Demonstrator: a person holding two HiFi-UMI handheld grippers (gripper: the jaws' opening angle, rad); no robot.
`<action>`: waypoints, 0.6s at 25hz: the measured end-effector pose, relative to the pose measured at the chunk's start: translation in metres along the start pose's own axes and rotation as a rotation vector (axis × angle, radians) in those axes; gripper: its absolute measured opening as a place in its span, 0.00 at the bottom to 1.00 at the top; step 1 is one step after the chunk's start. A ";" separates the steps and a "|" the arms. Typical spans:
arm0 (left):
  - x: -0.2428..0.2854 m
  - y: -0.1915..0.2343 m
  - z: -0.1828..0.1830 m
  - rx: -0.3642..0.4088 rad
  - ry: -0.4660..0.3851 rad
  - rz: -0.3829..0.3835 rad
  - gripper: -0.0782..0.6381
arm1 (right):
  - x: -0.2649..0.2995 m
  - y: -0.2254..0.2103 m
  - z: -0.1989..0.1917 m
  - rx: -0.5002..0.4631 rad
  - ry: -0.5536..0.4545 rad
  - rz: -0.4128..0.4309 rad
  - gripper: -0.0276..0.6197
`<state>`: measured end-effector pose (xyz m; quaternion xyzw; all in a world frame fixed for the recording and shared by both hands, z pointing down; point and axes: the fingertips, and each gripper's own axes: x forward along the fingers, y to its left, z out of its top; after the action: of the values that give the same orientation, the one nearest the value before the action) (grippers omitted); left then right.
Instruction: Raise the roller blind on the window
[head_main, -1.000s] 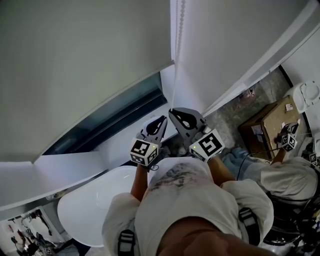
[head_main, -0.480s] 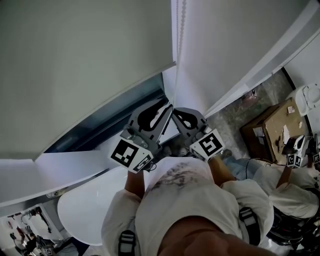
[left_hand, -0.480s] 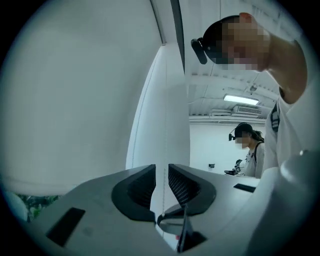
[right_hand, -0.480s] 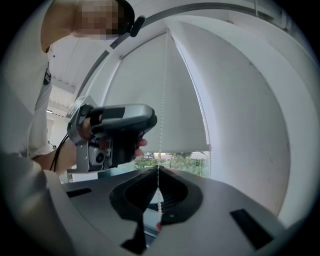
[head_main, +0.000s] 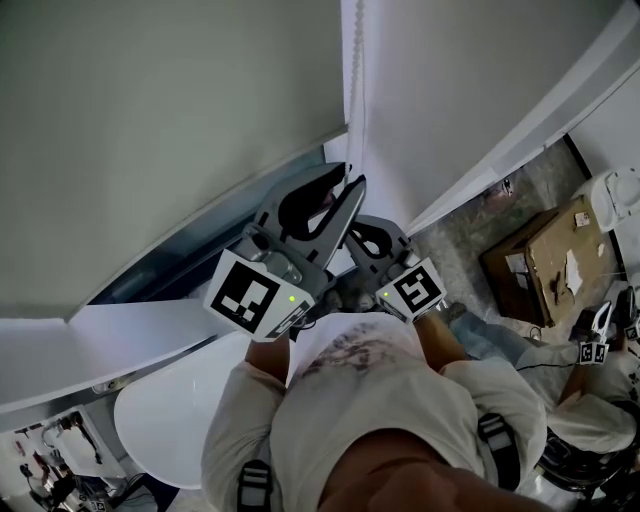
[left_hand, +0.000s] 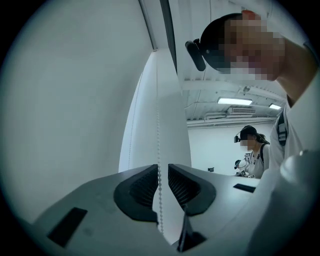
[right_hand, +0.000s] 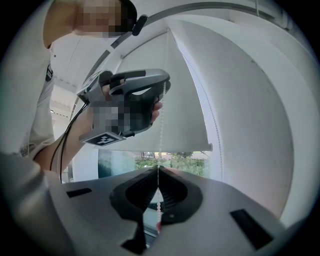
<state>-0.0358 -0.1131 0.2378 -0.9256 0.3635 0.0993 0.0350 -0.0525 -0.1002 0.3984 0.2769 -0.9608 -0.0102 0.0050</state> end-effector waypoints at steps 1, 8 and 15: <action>0.002 -0.001 0.003 -0.006 0.001 -0.001 0.20 | -0.001 0.001 0.002 -0.003 -0.006 -0.001 0.14; -0.004 0.002 0.002 0.002 -0.016 0.049 0.12 | -0.002 0.000 0.000 -0.007 -0.004 -0.006 0.14; -0.001 0.002 -0.011 0.003 0.004 0.056 0.12 | -0.002 -0.005 -0.016 0.006 0.053 -0.003 0.14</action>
<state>-0.0357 -0.1156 0.2482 -0.9152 0.3895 0.0979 0.0328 -0.0477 -0.1035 0.4141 0.2784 -0.9600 0.0000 0.0299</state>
